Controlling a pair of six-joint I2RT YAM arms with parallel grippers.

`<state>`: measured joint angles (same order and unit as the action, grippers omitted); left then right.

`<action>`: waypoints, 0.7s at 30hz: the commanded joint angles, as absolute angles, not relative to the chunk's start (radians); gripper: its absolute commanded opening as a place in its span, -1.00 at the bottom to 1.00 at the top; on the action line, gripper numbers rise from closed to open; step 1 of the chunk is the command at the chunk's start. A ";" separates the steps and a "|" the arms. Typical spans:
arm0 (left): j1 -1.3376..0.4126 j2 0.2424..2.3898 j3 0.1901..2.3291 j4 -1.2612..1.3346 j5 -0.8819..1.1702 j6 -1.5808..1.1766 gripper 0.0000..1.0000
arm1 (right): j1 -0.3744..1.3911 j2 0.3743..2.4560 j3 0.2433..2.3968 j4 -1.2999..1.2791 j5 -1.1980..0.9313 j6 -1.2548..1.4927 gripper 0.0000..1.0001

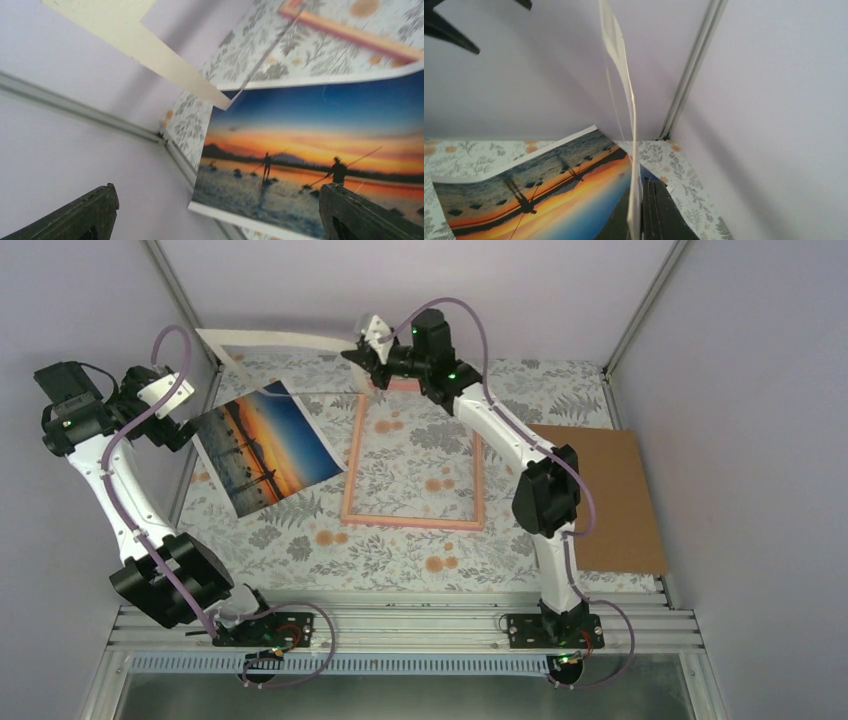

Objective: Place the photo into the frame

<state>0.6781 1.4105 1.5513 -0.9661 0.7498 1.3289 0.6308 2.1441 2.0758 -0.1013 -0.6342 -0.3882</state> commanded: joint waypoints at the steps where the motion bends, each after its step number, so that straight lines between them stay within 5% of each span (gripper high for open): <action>1: 0.636 1.383 1.616 -1.058 0.870 1.234 1.00 | 0.571 2.049 2.139 -0.069 -0.744 -0.193 -0.93; 13: 0.529 1.331 1.552 -0.749 0.800 0.741 1.00 | 0.513 1.731 1.974 -0.236 -0.874 -0.071 -0.93; 21: 0.400 1.301 1.430 -0.620 0.694 0.648 1.00 | 0.493 1.512 1.751 -0.167 -0.891 0.226 -0.93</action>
<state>0.4629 1.3228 1.4658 -0.7074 0.7490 0.7368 0.5072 1.5440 1.8168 -0.1951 -0.8619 0.0154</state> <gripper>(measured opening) 0.998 0.037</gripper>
